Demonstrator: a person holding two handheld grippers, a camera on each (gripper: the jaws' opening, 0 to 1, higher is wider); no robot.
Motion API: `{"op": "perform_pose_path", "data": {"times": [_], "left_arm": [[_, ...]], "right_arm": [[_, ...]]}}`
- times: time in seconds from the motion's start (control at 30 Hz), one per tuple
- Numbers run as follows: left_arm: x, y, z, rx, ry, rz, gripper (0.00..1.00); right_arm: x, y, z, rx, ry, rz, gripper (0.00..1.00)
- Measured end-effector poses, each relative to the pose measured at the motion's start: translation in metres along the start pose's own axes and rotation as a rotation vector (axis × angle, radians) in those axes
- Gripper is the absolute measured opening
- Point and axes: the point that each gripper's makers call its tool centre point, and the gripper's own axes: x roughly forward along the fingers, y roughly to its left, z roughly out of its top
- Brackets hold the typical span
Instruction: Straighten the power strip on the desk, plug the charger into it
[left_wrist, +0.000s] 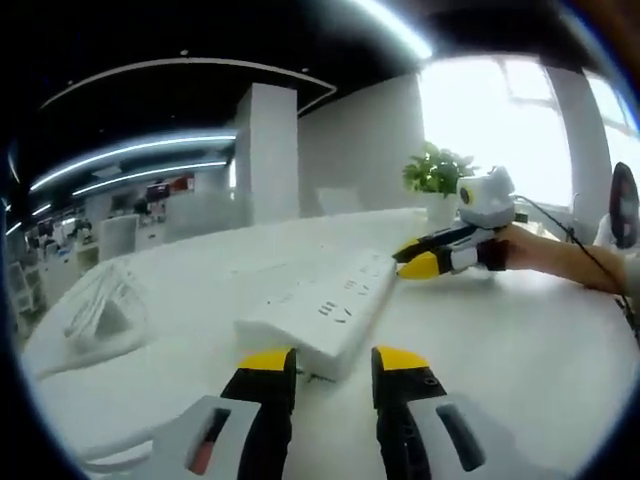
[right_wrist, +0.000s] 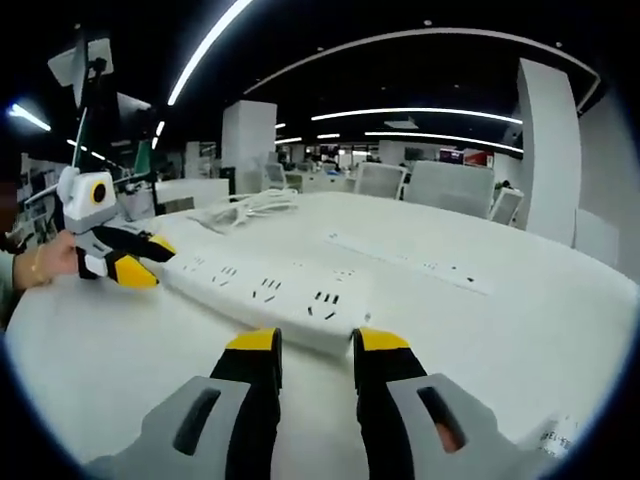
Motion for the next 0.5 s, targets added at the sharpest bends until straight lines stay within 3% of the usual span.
{"op": "perform_pose_path", "data": {"times": [0.5], "left_arm": [[-0.004, 0.002, -0.003, 0.011, 0.005, 0.005, 0.30]], "right_arm": [[-0.005, 0.013, -0.002, -0.001, 0.013, -0.011, 0.29]]}}
